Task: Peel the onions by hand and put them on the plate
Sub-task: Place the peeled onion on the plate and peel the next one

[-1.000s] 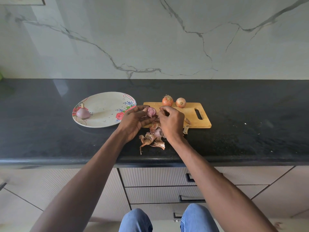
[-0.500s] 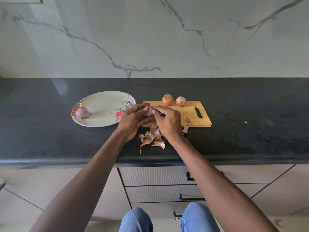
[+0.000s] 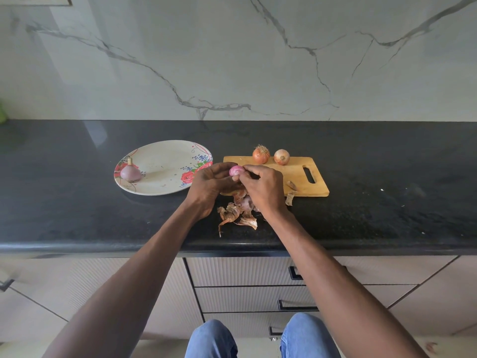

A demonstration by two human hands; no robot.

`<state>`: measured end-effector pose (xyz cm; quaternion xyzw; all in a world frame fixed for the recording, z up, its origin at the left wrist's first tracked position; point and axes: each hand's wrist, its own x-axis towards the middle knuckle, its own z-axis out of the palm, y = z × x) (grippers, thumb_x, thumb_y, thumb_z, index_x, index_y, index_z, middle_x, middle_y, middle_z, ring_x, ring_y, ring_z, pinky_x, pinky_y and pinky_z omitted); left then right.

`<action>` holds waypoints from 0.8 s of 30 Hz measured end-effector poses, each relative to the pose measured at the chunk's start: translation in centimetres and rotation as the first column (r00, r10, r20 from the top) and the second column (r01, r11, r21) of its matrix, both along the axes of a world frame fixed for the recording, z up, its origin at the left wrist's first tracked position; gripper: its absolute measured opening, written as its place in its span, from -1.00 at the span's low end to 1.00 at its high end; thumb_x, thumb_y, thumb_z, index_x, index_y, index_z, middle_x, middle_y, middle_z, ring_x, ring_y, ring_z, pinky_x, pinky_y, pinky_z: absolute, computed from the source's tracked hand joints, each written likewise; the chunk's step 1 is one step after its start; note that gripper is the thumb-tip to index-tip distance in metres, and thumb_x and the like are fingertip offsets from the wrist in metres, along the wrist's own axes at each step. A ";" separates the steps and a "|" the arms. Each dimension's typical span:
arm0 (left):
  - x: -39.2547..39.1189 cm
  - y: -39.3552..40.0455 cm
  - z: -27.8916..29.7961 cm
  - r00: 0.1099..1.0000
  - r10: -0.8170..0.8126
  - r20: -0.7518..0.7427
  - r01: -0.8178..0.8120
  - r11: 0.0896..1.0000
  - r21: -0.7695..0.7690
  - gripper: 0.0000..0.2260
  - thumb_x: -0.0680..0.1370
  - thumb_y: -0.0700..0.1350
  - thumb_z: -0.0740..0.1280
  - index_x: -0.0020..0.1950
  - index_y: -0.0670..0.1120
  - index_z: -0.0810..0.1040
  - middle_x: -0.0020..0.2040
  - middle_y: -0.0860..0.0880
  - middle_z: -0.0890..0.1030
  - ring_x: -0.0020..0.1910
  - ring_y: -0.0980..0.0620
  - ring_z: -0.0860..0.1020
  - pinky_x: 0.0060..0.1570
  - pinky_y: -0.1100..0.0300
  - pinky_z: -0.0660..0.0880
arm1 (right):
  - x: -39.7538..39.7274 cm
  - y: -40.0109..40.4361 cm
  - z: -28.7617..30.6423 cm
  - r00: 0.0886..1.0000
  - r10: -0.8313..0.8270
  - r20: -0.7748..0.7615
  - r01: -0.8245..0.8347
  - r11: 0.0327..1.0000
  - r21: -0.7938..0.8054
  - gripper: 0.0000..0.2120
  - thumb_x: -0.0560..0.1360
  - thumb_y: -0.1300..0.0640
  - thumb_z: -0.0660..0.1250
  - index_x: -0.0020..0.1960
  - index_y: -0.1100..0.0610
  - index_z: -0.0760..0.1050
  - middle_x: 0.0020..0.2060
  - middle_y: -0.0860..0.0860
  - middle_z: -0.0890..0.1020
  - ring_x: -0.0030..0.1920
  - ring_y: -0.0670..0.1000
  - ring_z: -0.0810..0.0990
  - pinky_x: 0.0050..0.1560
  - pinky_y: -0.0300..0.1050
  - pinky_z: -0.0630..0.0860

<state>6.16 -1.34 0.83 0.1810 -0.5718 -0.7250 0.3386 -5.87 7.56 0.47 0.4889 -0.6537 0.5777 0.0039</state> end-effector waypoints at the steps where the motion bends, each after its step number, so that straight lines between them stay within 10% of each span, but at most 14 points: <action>1: 0.0 0.1 0.0 1.000 -0.001 0.000 0.001 1.000 -0.001 -0.70 0.43 -0.28 0.45 0.16 -0.22 0.61 0.04 -0.16 0.73 0.02 -0.10 0.70 -0.01 0.08 0.66 | 0.0 0.0 0.1 1.000 0.008 0.020 -0.008 1.000 -0.001 -0.85 0.49 0.15 0.48 0.01 0.20 0.70 -0.19 0.03 0.73 -0.23 -0.05 0.67 -0.23 -0.09 0.64; 10: 0.1 0.0 0.1 1.000 -0.028 -0.004 0.028 1.000 0.006 -0.73 0.43 -0.23 0.46 0.13 -0.20 0.64 0.02 -0.16 0.72 -0.05 -0.06 0.69 -0.15 0.14 0.61 | -0.4 -0.2 0.2 0.994 -0.024 0.106 0.026 1.000 -0.014 -0.87 0.44 0.19 0.52 -0.04 0.21 0.71 -0.27 -0.12 0.66 -0.29 -0.13 0.65 -0.22 -0.16 0.64; 21: -0.2 -0.4 0.1 0.996 -0.031 -0.086 0.048 0.978 0.205 -0.82 0.62 -0.38 0.23 0.18 -0.25 0.53 0.04 -0.22 0.65 -0.01 -0.14 0.69 0.13 -0.04 0.63 | -0.9 -0.5 -0.1 0.968 -0.170 0.185 0.174 0.985 -0.008 -0.87 0.51 0.25 0.40 0.01 0.21 0.70 -0.12 0.02 0.74 -0.27 -0.24 0.60 -0.23 -0.41 0.50; 24: -0.1 -0.3 0.2 0.996 0.009 -0.092 0.009 0.981 0.193 -0.88 0.61 -0.34 0.28 0.13 -0.25 0.51 -0.03 -0.19 0.65 -0.06 -0.11 0.69 0.06 -0.02 0.66 | -0.5 -0.7 -0.5 0.987 -0.151 0.056 0.152 0.988 0.004 -0.80 0.53 0.17 0.39 -0.24 0.21 0.66 -0.34 0.05 0.68 -0.42 -0.14 0.53 -0.36 -0.15 0.48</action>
